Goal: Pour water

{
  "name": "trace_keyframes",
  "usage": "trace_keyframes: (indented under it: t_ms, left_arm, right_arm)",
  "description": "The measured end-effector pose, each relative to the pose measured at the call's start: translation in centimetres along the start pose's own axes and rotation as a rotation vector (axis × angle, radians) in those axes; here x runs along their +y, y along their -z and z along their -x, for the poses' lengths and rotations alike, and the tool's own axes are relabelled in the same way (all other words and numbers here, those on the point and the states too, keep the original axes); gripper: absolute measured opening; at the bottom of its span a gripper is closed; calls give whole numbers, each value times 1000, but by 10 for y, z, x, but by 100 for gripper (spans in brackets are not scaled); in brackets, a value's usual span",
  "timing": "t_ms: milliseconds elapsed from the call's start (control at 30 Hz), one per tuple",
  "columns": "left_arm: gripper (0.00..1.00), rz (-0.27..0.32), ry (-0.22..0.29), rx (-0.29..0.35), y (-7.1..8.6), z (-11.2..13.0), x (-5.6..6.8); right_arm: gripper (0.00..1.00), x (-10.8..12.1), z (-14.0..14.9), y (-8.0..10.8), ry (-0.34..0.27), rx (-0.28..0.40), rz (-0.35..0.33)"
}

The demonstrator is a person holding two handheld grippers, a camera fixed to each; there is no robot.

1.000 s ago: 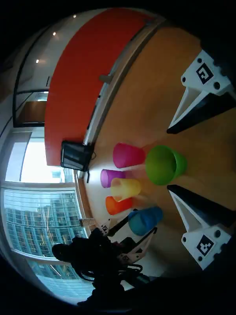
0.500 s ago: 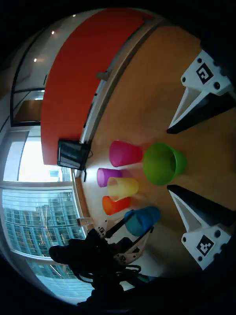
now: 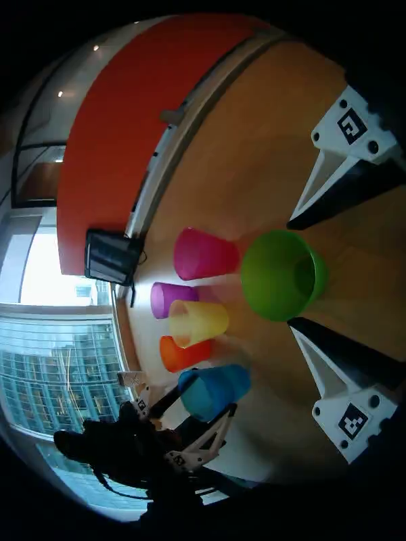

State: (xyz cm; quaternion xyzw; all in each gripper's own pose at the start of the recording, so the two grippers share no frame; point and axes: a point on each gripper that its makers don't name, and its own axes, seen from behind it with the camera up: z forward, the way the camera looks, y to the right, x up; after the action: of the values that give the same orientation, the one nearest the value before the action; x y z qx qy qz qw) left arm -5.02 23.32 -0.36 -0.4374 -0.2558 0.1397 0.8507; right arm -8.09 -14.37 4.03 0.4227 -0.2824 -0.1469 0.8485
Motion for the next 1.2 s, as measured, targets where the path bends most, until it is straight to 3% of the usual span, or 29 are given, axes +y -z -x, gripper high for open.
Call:
trace_keyframes:
  t_ms: [367,500,667,967,1200]
  left_arm:
    - [86,-40,12,54,24,-15,-11]
    - [86,-51,9,69,31,-17,-12]
    - [86,-62,13,90,36,-21,-13]
    - [86,-91,25,144,49,-37,-18]
    - [86,-128,27,201,62,-55,-27]
  right_arm:
    - [100,-5,-4,-20,10,-18,-8]
    - [92,-4,-5,-20,16,-18,1]
    - [91,-5,-7,-19,18,-8,9]
    - [91,-8,-29,0,9,60,28]
    - [91,-12,-65,26,-1,170,57]
